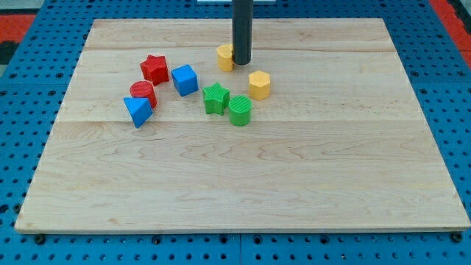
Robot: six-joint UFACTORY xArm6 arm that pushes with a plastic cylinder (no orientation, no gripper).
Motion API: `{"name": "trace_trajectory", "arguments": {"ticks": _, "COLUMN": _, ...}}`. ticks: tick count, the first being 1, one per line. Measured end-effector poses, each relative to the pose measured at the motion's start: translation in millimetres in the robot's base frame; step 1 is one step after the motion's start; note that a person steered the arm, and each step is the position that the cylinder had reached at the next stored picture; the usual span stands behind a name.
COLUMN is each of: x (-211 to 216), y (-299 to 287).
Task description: Slide the yellow heart to the top center of the board
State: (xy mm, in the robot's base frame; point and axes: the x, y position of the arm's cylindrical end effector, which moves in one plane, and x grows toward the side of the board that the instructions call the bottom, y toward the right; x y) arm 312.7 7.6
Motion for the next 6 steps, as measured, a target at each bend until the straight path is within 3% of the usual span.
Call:
{"name": "trace_trajectory", "arguments": {"ticks": 1, "x": 16, "y": -13}}
{"name": "trace_trajectory", "arguments": {"ticks": 3, "x": -63, "y": -23}}
{"name": "trace_trajectory", "arguments": {"ticks": 4, "x": -22, "y": -6}}
{"name": "trace_trajectory", "arguments": {"ticks": 5, "x": -16, "y": -59}}
{"name": "trace_trajectory", "arguments": {"ticks": 6, "x": -39, "y": -83}}
